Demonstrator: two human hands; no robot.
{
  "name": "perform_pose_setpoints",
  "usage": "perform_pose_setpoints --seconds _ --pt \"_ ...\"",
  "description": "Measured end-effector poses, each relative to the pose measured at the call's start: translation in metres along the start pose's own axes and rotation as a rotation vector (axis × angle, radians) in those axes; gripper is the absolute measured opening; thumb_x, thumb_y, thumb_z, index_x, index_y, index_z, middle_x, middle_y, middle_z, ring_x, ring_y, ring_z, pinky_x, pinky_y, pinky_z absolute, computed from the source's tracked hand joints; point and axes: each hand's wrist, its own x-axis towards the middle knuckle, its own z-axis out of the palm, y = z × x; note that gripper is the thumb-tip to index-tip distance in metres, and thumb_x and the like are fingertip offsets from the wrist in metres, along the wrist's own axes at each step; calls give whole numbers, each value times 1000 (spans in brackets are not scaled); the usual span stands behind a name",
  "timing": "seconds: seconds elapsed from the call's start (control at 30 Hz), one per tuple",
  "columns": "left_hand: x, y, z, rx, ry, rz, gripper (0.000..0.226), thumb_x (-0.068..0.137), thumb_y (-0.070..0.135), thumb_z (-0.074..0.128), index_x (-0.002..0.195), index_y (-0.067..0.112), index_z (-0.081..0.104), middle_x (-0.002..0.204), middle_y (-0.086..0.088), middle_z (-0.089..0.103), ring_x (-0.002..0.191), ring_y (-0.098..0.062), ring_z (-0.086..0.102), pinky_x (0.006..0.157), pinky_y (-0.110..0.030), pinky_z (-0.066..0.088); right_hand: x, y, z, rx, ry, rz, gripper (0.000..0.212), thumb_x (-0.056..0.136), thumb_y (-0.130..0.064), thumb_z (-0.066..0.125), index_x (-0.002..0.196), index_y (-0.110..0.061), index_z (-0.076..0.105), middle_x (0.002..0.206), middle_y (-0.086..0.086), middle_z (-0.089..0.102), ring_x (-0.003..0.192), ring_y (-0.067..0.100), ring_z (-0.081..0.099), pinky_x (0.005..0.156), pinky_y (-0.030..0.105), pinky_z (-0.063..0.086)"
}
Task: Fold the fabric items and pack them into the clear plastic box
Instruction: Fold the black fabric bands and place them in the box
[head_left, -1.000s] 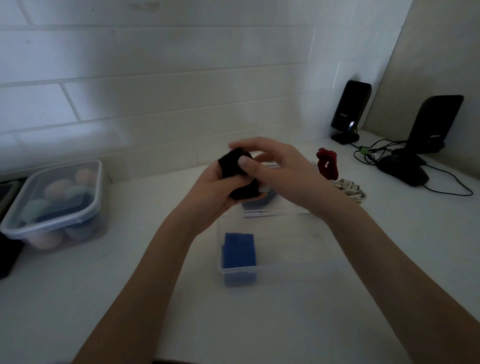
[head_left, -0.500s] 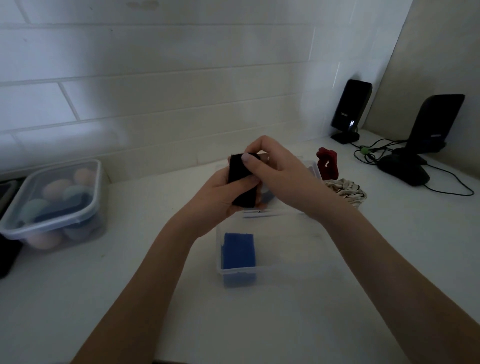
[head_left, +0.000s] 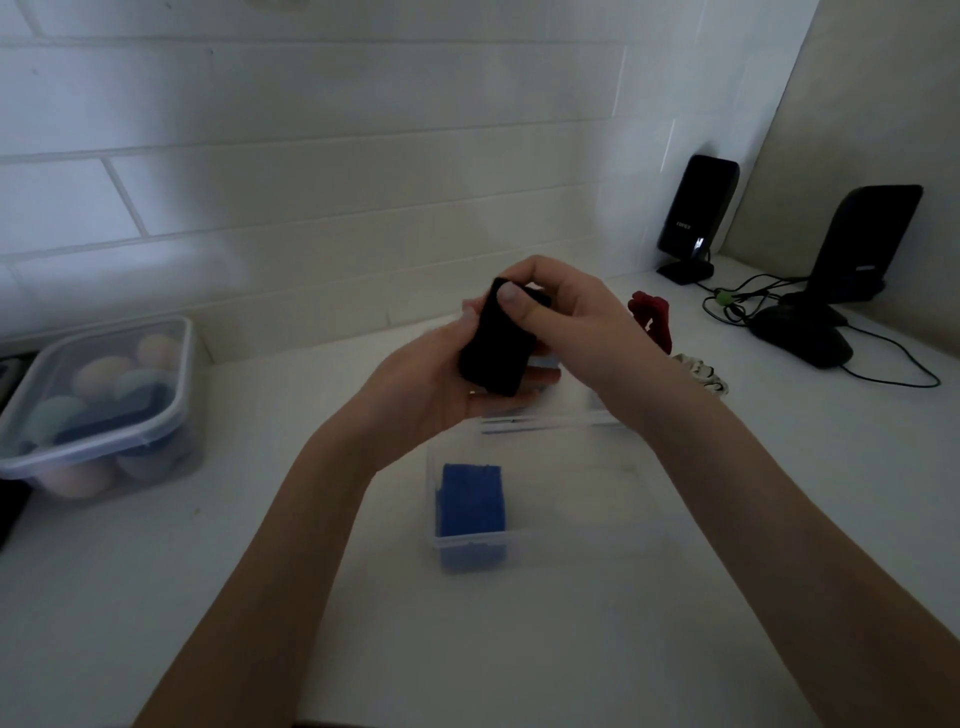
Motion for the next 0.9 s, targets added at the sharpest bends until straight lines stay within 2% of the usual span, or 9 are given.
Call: perform_pose_setpoints --seconds 0.13,0.33,0.5,0.57,0.63,0.7,0.73,0.8,0.9 --pt "-3 7 -4 -189 -18 -17 36 93 24 39 121 5 52 110 -17 69 96 -32 68 74 -32 57 -3 -5 -4 197 -113 26 19 97 -8 43 110 0 54 103 11 66 92 8 66 79 23 56" --pt "-2 6 -4 -137 39 -16 30 100 17 31 109 2 56 85 -6 74 72 -14 70 64 -24 57 -4 -5 -4 90 -145 59 28 98 -15 43 120 -2 54 105 4 67 89 -1 66 74 15 54" --pt "-2 4 -3 -114 62 -28 30 96 18 36 108 2 59 96 -12 73 82 -18 71 69 -26 57 2 2 -5 -107 -39 27 13 94 -17 52 99 -6 59 105 18 68 95 25 66 85 32 54" --pt "-1 4 -3 -51 107 -33 39 91 31 41 111 3 59 100 -14 73 91 -24 71 74 -29 58 5 6 -6 -222 34 32 19 94 -21 54 98 -5 62 101 18 68 90 23 64 82 32 53" --pt "0 3 -2 174 170 18 39 87 35 48 111 8 63 98 -5 74 95 -20 70 78 -26 56 6 7 -7 -319 90 33 22 93 -24 54 98 -6 64 88 8 65 79 14 58 73 28 48" --pt "0 1 1 499 239 156 18 86 16 60 102 21 66 90 9 74 90 -7 70 79 -18 54 6 8 -9 -347 141 42 21 93 -25 55 96 -7 65 76 -3 59 65 4 51 65 21 43" --pt "0 0 1 595 264 197 23 83 7 64 98 25 66 88 11 73 87 -4 70 79 -17 53 6 9 -9 -346 150 45 20 92 -25 56 95 -8 66 73 -7 58 61 0 49 63 19 42" --pt "-2 1 3 586 283 197 29 79 -2 67 93 23 68 84 11 74 84 -6 71 79 -21 55 4 8 -8 -353 142 48 15 91 -25 59 91 -12 67 72 -9 59 57 -3 50 59 18 43" --pt "-7 5 4 538 295 161 22 75 -1 71 86 18 70 70 9 74 72 -10 73 66 -20 57 -2 5 -8 -343 132 56 9 89 -24 61 89 -17 68 76 -2 65 60 3 56 54 20 48"
